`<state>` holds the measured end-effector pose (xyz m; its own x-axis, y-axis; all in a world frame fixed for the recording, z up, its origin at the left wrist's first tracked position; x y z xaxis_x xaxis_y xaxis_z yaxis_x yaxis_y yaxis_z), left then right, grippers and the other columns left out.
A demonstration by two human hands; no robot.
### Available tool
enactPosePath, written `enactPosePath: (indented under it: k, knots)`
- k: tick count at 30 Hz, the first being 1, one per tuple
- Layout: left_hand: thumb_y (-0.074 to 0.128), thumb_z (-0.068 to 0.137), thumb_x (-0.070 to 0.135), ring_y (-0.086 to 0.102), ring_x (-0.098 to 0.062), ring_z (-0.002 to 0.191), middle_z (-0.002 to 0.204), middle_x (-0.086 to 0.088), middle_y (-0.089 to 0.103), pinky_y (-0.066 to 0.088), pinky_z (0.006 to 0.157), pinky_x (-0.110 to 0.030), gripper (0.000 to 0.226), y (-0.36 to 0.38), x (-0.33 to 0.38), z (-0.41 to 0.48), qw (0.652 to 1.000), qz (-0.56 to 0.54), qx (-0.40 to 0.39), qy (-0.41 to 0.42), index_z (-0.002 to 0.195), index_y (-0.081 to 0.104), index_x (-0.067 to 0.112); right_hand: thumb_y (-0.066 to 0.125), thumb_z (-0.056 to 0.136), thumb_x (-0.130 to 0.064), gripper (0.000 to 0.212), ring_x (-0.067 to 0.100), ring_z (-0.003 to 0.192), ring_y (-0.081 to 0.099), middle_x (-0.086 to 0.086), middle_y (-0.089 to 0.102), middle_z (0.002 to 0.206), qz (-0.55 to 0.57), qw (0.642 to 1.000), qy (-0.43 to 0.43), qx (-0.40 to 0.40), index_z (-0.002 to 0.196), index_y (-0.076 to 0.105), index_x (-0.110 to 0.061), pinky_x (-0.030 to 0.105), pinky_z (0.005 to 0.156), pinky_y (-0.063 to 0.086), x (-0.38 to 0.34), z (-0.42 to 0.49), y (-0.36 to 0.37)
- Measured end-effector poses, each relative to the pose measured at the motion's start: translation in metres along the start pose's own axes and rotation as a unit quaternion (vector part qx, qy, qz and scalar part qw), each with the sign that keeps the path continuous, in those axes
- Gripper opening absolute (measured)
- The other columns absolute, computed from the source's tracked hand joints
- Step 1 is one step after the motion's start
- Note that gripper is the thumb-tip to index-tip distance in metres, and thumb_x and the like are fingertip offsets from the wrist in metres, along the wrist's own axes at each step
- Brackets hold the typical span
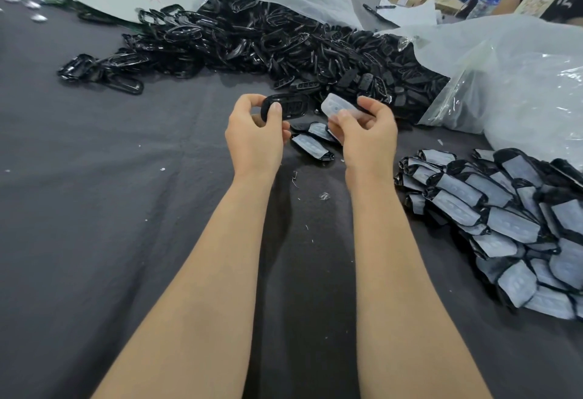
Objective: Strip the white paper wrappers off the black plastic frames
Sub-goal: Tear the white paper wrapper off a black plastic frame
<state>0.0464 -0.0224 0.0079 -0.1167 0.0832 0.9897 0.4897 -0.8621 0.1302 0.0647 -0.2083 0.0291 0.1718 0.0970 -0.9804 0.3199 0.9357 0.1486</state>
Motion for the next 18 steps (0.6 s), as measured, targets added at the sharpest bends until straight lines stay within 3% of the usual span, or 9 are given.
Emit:
enactPosePath:
  k: [4, 8, 12, 15, 18]
  knots:
    - [0.053, 0.096, 0.013, 0.056, 0.002, 0.047, 0.064, 0.001, 0.060, 0.049, 0.055, -0.017, 0.005, 0.000, 0.001, -0.001, 1.000, 0.003, 0.002, 0.009, 0.095, 0.051, 0.018, 0.057, 0.090, 0.006, 0.015, 0.007, 0.074, 0.064, 0.001, 0.062, 0.087, 0.024, 0.998, 0.043, -0.036, 0.097, 0.059, -0.007, 0.020, 0.075, 0.056, 0.008, -0.001, 0.009]
    - [0.054, 0.096, 0.013, 0.057, 0.003, 0.049, 0.064, 0.001, 0.060, 0.050, 0.058, -0.019, 0.005, -0.001, 0.002, -0.001, 1.000, 0.010, 0.002, 0.017, 0.096, 0.051, 0.018, 0.056, 0.092, 0.001, 0.013, 0.008, 0.073, 0.065, 0.002, 0.062, 0.083, 0.038, 0.997, 0.057, -0.041, 0.086, 0.058, -0.011, 0.022, 0.077, 0.057, 0.010, -0.004, 0.011]
    - [0.054, 0.095, 0.013, 0.057, 0.002, 0.048, 0.065, 0.000, 0.060, 0.054, 0.062, -0.022, 0.005, 0.000, 0.002, -0.002, 1.000, 0.010, 0.001, 0.018, 0.098, 0.052, 0.016, 0.054, 0.090, 0.006, 0.014, 0.011, 0.073, 0.068, 0.008, 0.062, 0.088, 0.048, 0.996, 0.064, -0.041, 0.094, 0.051, -0.008, 0.022, 0.074, 0.058, 0.011, -0.006, 0.012]
    - [0.054, 0.095, 0.013, 0.057, 0.002, 0.049, 0.064, 0.001, 0.060, 0.055, 0.064, -0.023, 0.005, -0.001, 0.003, -0.001, 1.000, 0.013, 0.000, 0.021, 0.098, 0.052, 0.016, 0.049, 0.087, 0.013, 0.031, 0.011, 0.066, 0.070, 0.010, 0.059, 0.095, 0.078, 0.992, 0.080, -0.063, 0.108, 0.048, -0.009, 0.022, 0.070, 0.059, 0.011, -0.009, 0.016]
    - [0.054, 0.095, 0.013, 0.058, 0.001, 0.050, 0.065, 0.001, 0.060, 0.054, 0.064, -0.023, 0.005, 0.000, 0.002, -0.001, 1.000, 0.016, -0.005, 0.020, 0.100, 0.052, 0.016, 0.050, 0.088, 0.007, 0.026, 0.011, 0.068, 0.064, 0.001, 0.060, 0.084, 0.032, 0.995, 0.074, -0.065, 0.099, 0.059, -0.015, 0.023, 0.072, 0.057, 0.010, -0.007, 0.015]
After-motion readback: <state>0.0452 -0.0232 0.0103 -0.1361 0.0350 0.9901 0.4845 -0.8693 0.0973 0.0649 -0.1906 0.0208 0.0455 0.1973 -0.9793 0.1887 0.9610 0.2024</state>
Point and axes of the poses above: each hand's wrist, its own z-axis towards the middle knuckle, its own y-axis out of the palm, x = y × z, the point moved 9 cm from there along z, towards the middle knuckle
